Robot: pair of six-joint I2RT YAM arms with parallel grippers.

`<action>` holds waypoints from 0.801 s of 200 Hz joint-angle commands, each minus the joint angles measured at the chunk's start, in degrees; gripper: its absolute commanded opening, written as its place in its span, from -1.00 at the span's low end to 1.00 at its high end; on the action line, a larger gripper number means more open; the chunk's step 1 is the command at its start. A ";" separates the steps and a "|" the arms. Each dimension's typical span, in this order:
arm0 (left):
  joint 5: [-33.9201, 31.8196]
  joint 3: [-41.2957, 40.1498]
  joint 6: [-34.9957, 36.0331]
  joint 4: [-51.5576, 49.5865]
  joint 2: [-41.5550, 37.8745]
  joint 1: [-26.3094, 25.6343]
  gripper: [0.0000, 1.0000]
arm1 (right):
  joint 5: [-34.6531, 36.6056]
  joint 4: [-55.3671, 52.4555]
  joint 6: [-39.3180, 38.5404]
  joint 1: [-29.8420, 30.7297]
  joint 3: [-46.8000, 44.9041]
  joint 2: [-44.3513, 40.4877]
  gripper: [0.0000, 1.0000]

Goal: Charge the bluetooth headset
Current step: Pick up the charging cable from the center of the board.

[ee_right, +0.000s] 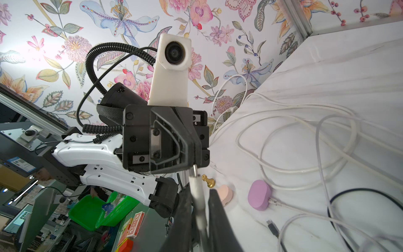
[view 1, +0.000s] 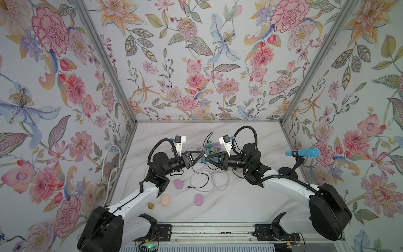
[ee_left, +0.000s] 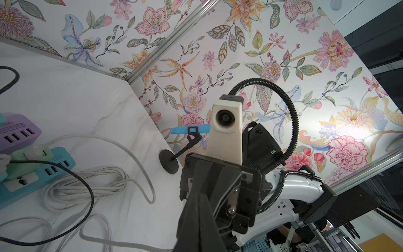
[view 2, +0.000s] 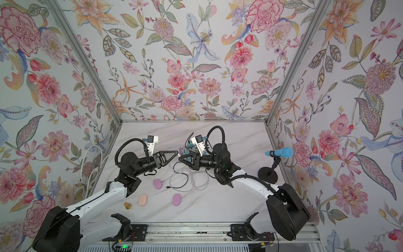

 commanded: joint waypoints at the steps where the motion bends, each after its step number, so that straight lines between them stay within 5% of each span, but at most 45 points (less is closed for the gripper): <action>1: 1.29 -0.74 -1.19 3.47 -0.16 -0.48 -1.00 | 1.08 3.31 0.76 0.24 -0.63 -0.45 -1.00; 20: 1.17 -0.94 -1.15 2.56 -0.82 -0.39 -0.98 | 1.32 2.61 0.55 0.06 -0.47 -0.65 -1.00; 34: 0.29 -0.99 0.16 -1.37 -2.26 -0.13 -0.07 | 1.14 0.27 -0.41 -0.28 0.11 -1.00 -1.00; 47: -1.99 -0.30 4.27 -9.24 -4.99 -0.04 0.15 | 1.14 -4.96 -2.97 -0.67 1.15 -1.71 -1.00; 93: -21.89 6.24 24.03 -53.24 -15.78 -0.22 0.15 | 4.61 -33.38 -19.19 -1.27 7.18 -3.67 -1.00; 114: -31.25 5.49 23.55 -64.80 -17.21 -0.22 0.18 | 6.44 -36.78 -20.43 -1.52 6.76 -4.13 -1.00; 126: -34.73 4.59 22.01 -69.21 -17.55 -0.30 0.40 | 8.07 -38.80 -21.07 -1.52 7.07 -4.10 -1.00; 160: -37.63 1.55 17.01 -74.21 -18.81 -1.37 0.44 | 10.93 -43.30 -23.35 -0.57 7.98 -3.90 -1.00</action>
